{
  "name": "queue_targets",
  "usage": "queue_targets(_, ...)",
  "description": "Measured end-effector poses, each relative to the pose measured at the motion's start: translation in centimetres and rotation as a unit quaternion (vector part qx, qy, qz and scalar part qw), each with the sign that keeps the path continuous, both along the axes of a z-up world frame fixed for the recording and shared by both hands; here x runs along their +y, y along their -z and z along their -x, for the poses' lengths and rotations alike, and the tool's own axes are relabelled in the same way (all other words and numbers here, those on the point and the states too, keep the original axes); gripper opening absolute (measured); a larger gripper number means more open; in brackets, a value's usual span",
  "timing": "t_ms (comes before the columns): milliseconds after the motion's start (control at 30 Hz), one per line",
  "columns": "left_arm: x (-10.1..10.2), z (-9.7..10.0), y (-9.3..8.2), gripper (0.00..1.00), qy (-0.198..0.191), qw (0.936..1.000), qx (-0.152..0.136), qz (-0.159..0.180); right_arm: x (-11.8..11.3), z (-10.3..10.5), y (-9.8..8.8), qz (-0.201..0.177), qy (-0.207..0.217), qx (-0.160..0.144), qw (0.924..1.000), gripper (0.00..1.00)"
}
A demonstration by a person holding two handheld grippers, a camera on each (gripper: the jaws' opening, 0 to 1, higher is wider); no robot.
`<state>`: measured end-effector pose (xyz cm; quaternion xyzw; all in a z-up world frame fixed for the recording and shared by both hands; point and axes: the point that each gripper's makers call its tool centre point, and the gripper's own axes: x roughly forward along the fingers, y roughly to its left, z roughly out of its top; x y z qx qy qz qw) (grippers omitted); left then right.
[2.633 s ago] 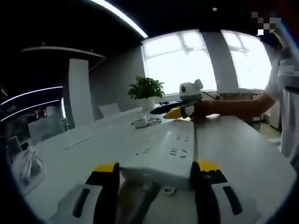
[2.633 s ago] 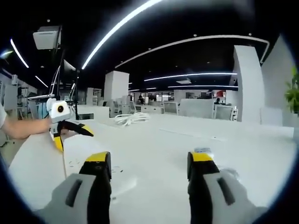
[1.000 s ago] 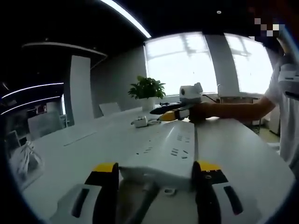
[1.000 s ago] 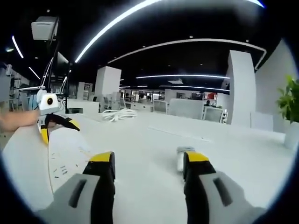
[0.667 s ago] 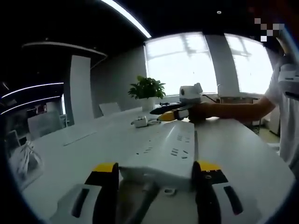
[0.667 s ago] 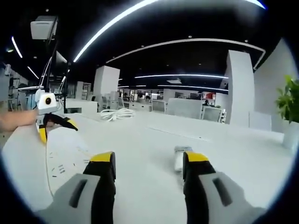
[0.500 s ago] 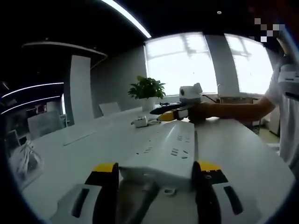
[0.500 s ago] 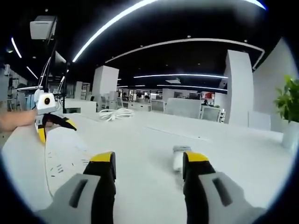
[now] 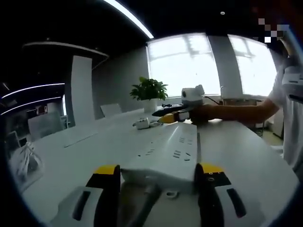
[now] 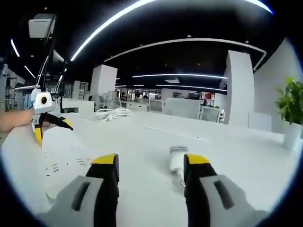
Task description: Straighten the power strip on the desk, plug the charger into it
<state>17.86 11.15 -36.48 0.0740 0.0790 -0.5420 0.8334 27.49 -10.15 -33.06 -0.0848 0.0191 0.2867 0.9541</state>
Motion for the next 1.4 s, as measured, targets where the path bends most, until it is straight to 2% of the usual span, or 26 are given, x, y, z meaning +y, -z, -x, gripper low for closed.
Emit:
queue_targets(533,0.0,-0.04,-0.04,0.67,-0.001,1.0,0.001,0.001,-0.7,-0.59,0.22,-0.007,0.014,0.01,0.9998,0.53)
queue_targets(1400,0.02,-0.13,-0.05,0.67,-0.001,1.0,0.002,0.001,-1.03,-1.0,0.27,-0.001,0.025,0.008,0.9997,0.52)
